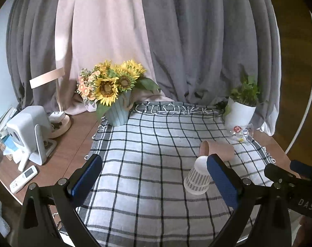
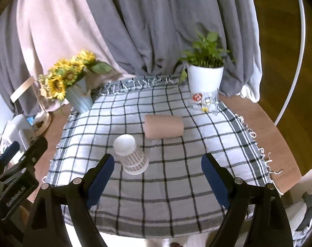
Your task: Flip cup upside down
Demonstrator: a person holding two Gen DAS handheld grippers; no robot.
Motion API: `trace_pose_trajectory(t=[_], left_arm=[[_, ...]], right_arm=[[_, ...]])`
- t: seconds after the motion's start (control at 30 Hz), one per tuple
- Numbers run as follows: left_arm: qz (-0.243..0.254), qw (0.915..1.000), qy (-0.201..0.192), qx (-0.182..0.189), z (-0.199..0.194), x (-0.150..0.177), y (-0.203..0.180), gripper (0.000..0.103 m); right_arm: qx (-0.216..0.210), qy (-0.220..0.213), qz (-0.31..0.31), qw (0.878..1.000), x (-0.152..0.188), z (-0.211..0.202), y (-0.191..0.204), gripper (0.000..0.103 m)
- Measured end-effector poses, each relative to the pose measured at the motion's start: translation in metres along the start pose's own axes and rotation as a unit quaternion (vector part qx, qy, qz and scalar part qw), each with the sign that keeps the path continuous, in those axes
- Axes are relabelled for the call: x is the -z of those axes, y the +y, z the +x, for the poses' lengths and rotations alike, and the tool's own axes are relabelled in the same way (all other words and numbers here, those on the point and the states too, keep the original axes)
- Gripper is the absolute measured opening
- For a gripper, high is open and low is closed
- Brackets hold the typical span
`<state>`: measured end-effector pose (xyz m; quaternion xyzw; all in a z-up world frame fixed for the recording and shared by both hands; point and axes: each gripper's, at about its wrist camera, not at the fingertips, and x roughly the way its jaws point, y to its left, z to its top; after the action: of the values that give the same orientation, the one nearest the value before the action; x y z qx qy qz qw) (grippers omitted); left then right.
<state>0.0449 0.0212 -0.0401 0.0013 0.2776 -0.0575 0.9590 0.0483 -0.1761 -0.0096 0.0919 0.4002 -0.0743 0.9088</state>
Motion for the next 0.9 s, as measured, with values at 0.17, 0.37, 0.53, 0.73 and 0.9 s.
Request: trace_pose_trajectory(t=[0.17,0.37,0.53,0.73,0.9], left_arm=[[0.016,0.9998,-0.011,0.005,-0.015,0.008,0.005,0.103],[0.026,0.9992,-0.021,0.022,-0.028,0.014,0.006,0.103],[0.041,0.9981,-0.034,0.032,-0.037,0.014,0.002,0.103],[0.042,0.9976,-0.039,0.038,-0.044,0.014,-0.002,0.103],[0.049,0.9973,-0.038,0.039,-0.046,0.016,-0.006,0.103]], right_arm=[[0.006,-0.025,-0.009,1.0,0.014,-0.022,0.014,0.088],[0.019,-0.044,-0.012,0.999,0.024,-0.041,0.021,0.089],[0.027,-0.053,-0.005,0.998,0.029,-0.053,0.02,0.089],[0.034,-0.06,0.001,0.998,0.033,-0.063,0.016,0.089],[0.035,-0.062,0.003,0.997,0.036,-0.067,0.013,0.089]])
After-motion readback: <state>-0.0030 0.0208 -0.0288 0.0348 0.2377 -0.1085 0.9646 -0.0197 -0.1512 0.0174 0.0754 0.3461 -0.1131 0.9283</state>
